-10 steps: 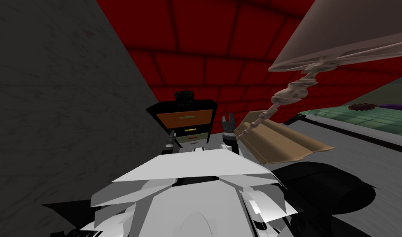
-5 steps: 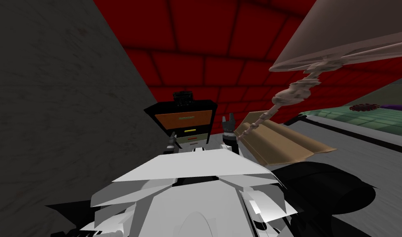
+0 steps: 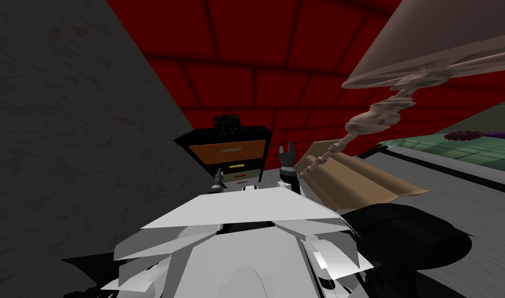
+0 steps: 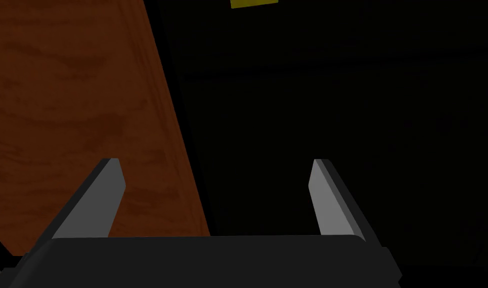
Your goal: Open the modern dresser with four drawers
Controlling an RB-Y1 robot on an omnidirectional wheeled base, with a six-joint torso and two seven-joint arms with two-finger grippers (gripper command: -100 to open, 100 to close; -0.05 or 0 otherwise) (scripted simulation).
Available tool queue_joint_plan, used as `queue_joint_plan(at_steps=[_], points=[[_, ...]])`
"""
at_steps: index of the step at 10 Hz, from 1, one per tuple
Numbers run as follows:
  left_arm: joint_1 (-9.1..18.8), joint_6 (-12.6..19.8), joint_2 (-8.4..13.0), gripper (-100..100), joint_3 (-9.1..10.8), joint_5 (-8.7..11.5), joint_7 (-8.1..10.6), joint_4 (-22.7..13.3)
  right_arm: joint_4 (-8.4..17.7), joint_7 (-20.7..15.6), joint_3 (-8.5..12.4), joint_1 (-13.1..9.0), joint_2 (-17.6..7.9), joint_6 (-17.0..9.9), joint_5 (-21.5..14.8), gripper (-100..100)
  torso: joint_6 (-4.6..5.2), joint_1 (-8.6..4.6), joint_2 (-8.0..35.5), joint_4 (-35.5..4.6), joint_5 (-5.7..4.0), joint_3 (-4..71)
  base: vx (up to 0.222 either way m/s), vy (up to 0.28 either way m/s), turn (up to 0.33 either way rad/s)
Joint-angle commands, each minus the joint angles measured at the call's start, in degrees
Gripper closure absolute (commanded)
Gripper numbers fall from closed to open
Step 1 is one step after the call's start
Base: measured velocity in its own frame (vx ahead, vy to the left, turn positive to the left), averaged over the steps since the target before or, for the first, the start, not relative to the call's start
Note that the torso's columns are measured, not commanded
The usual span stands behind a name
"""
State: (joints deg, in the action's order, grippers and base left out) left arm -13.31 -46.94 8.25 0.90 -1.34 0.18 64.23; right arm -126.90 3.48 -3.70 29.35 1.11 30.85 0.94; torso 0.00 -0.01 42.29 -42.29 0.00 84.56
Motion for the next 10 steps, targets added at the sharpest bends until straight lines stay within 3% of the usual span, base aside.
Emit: queue_joint_plan(at_steps=[1,7,8,10], points=[[1.27,-1.51,-2.03,-100,0.36,0.05,0.03,-4.26,0.0,0.0,0.0,0.0,0.0,0.0,0.0,0,0.0,0.01,-0.03,0.01,0.0,0.02,0.059,-0.044,0.004],[2.74,-3.52,-8.86,-100,0.79,0.11,0.07,-9.72,0.0,0.0,0.0,-0.01,0.0,0.0,0.0,0,-0.01,0.06,0.03,0.0,0.01,-0.01,0.03,-0.026,0.003],[2.13,-3.24,-8.35,-100,0.62,0.01,-0.02,-8.72,0.0,0.0,0.0,-0.01,0.0,0.0,0.0,0,0.0,0.03,0.02,0.0,0.01,-0.01,0.006,-0.006,0.0],[3.59,-0.64,-8.41,-100,0.86,0.14,-0.15,-7.5,0.0,0.0,0.0,0.0,0.0,0.0,0.0,0,0.0,0.04,-0.05,0.01,0.01,0.03,0.037,0.001,0.01]])
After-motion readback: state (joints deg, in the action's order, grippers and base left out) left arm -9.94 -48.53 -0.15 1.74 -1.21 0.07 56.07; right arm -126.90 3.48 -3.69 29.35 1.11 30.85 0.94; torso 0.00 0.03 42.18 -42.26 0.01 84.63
